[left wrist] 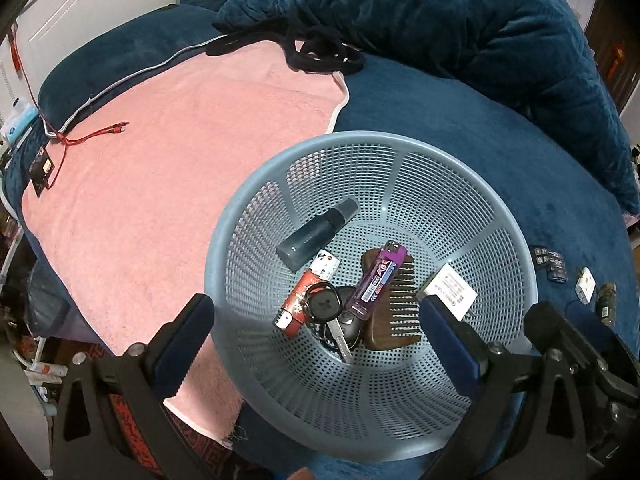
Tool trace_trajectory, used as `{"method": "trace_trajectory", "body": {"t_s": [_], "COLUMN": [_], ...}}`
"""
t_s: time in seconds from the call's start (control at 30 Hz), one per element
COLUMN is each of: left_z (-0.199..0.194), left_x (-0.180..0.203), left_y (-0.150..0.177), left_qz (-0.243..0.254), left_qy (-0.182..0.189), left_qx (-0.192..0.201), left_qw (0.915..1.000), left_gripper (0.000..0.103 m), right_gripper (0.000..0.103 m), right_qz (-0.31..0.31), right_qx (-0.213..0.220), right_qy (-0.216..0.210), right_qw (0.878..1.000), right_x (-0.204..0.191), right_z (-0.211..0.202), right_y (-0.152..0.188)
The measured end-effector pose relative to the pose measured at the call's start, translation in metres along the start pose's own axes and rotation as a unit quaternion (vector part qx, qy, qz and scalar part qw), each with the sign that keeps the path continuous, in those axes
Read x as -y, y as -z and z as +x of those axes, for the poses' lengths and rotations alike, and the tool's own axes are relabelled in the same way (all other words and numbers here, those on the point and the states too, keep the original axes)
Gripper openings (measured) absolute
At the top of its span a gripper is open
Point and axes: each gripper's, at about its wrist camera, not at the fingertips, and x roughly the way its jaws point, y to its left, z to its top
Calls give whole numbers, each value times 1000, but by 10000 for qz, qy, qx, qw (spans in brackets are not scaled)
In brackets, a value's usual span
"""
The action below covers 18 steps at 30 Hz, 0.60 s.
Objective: Organize rigid objects
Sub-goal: 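Withdraw both tools from the basket toward the remaining fob, jar and batteries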
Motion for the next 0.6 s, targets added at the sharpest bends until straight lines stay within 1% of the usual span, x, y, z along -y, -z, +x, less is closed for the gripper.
{"method": "trace_trajectory", "body": {"t_s": [0.6], "left_z": [-3], "left_x": [17], "left_y": [3], "left_qz": [92], "left_qy": [9], "left_qx": [-4], "left_qw": [10000], "left_gripper": [102], "right_gripper": [101], "right_qz": [156], "right_qx": [-1], "right_qy": [-21], "right_qw": [9999], "right_x": [16], "right_z": [-7], "right_y": [3]}}
